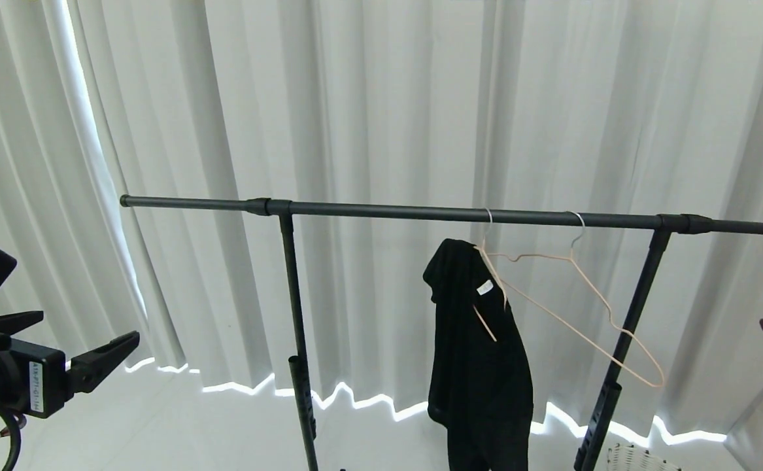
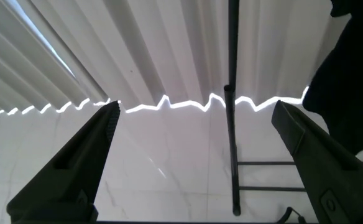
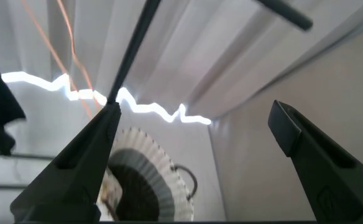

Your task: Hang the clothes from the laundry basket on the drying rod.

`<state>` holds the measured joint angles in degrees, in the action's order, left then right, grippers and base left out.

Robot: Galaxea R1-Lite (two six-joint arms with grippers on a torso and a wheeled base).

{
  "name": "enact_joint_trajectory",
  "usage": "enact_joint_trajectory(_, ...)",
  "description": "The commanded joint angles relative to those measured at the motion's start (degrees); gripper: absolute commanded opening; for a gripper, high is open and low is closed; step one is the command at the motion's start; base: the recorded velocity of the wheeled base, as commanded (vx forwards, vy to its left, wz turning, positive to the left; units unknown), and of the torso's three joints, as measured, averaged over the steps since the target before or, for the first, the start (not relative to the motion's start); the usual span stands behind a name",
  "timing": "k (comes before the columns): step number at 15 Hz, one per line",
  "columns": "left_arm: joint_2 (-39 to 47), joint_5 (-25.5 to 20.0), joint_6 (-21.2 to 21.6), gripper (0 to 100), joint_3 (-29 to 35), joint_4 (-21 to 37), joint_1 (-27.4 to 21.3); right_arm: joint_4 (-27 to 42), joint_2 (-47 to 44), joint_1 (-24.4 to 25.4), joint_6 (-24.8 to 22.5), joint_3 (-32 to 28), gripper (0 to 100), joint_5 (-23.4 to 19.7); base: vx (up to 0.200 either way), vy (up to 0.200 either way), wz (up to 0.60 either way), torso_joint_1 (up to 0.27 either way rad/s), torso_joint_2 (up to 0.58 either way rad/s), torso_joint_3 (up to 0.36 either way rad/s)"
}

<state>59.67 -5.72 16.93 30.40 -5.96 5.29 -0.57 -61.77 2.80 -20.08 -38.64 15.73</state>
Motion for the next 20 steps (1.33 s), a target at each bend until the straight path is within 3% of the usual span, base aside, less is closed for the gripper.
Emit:
enact_joint_trajectory(1,0.09,0.0,0.03,100,0.01,-0.02,-0.02,-0.04,0.16,-0.52,0.04,0.94,100,0.01,-0.2,0.0,0.0,0.002,0.0,-0.002)
enact_joint_trajectory(4,0.09,0.0,-0.06,100,-0.08,-0.02,-0.02,-0.04,0.6,-0.96,0.04,1.91,100,0.01,-0.2,0.0,0.0,0.005,0.0,0.005)
enact_joint_trajectory(13,-0.96,-0.08,0.21,100,-0.96,-0.02,-0.46,-0.13,0.95,-2.28,-0.05,2.7,100,0.01,0.0,0.0,0.0,0.0,0.0,0.0)
enact_joint_trajectory(20,-4.74,-0.08,0.38,100,-3.68,-0.02,-3.62,-0.04,3.67,-2.28,-0.14,4.98,100,0.01,0.0,-0.2,0.0,0.002,0.0,0.0)
